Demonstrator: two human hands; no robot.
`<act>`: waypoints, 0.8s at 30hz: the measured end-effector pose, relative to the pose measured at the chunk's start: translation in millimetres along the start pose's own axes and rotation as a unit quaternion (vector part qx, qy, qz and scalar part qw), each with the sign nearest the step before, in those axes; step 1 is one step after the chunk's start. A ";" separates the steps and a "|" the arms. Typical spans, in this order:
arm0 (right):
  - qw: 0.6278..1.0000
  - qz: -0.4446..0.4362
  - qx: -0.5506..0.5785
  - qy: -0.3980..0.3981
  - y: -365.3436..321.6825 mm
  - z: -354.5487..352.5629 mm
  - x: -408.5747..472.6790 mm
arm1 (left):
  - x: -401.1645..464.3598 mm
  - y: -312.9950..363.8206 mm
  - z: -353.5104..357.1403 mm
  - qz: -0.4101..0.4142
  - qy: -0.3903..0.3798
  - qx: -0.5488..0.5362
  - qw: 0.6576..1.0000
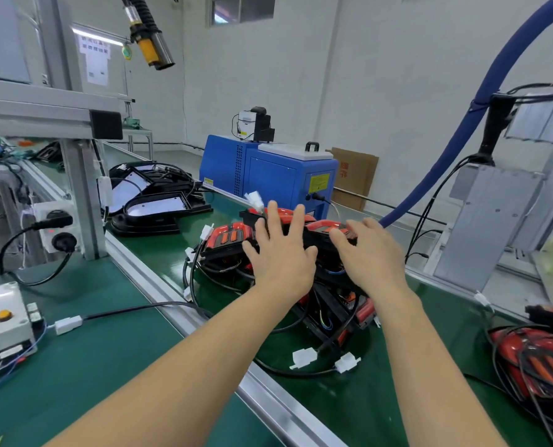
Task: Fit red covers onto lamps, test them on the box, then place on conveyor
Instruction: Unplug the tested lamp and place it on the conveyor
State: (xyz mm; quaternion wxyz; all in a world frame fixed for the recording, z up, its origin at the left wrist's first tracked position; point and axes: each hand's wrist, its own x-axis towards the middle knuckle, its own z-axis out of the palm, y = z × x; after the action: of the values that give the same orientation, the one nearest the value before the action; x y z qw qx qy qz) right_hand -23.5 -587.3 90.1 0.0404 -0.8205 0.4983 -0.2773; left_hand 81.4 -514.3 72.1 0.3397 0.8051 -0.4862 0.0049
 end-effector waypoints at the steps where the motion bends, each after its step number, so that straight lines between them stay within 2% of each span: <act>1: 1.000 -0.016 -0.006 0.004 -0.9 2.5 -1.0 | -0.3 -1.2 1.8 0.021 0.000 0.017 1.000; 4: 0.999 -0.030 -0.015 0.006 -0.6 8.4 -1.8 | 0.7 -4.0 4.4 0.054 -0.027 0.052 0.997; 10: 1.000 -0.017 -0.026 0.006 -0.5 11.0 0.4 | 3.8 -9.6 4.2 0.053 -0.121 0.050 0.990; 17: 0.999 0.003 -0.039 -0.001 -4.7 8.8 -2.1 | -2.5 -13.2 -3.9 0.052 -0.120 0.014 0.991; 24: 0.998 0.003 -0.057 -0.011 -12.2 6.7 -8.0 | -26.3 -36.3 -20.1 0.058 -0.079 -0.034 0.995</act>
State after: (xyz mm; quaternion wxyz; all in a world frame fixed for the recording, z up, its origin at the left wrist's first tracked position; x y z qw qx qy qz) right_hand -13.3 -576.0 85.3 -0.0003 -0.8228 0.5155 -0.2393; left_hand 102.5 -471.9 59.0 0.3266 0.7615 -0.5571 -0.0557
